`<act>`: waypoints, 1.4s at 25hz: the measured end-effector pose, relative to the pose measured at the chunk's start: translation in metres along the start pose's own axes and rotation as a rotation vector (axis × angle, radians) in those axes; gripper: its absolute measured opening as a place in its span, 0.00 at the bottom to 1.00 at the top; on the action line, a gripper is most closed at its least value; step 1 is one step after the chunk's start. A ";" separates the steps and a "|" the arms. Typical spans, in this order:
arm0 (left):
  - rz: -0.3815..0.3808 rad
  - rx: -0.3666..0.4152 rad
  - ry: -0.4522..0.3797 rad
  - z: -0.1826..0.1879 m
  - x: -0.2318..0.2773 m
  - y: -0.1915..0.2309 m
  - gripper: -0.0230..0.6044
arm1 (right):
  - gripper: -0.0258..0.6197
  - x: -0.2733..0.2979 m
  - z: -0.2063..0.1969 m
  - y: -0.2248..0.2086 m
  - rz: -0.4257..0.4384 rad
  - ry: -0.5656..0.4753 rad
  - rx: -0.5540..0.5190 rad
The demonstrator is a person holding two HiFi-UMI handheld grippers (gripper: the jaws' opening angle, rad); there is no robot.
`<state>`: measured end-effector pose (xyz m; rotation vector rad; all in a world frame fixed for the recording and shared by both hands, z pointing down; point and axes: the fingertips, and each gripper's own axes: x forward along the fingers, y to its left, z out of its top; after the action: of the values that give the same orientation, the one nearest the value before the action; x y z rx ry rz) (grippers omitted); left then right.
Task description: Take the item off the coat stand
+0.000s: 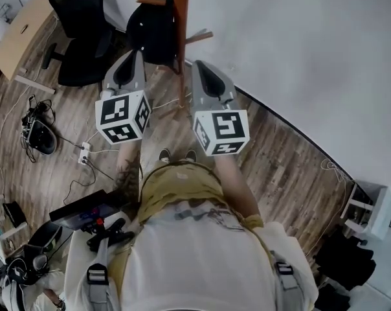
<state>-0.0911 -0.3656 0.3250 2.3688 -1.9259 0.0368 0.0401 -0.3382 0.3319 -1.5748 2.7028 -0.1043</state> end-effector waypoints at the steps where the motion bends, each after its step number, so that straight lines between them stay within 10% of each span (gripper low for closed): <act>1: 0.007 0.002 -0.004 0.002 0.002 0.003 0.04 | 0.04 0.002 0.003 0.000 -0.001 -0.005 -0.005; 7: 0.041 0.013 0.009 0.007 0.012 0.010 0.04 | 0.04 0.001 0.018 -0.009 -0.013 -0.025 -0.027; 18: -0.064 -0.135 0.170 -0.017 0.055 0.033 0.44 | 0.04 0.022 0.025 -0.024 -0.067 -0.018 -0.026; 24: -0.153 -0.262 0.202 -0.041 0.084 0.053 0.33 | 0.04 0.057 0.005 -0.027 -0.095 0.010 -0.002; 29: -0.145 -0.188 0.182 -0.034 0.078 0.042 0.09 | 0.04 0.049 0.006 -0.028 -0.104 0.010 0.001; 35: -0.110 -0.159 0.143 -0.021 0.068 0.046 0.06 | 0.04 0.044 0.007 -0.028 -0.116 0.005 -0.006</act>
<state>-0.1218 -0.4394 0.3538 2.2965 -1.6685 0.0430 0.0429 -0.3909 0.3274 -1.7345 2.6168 -0.1011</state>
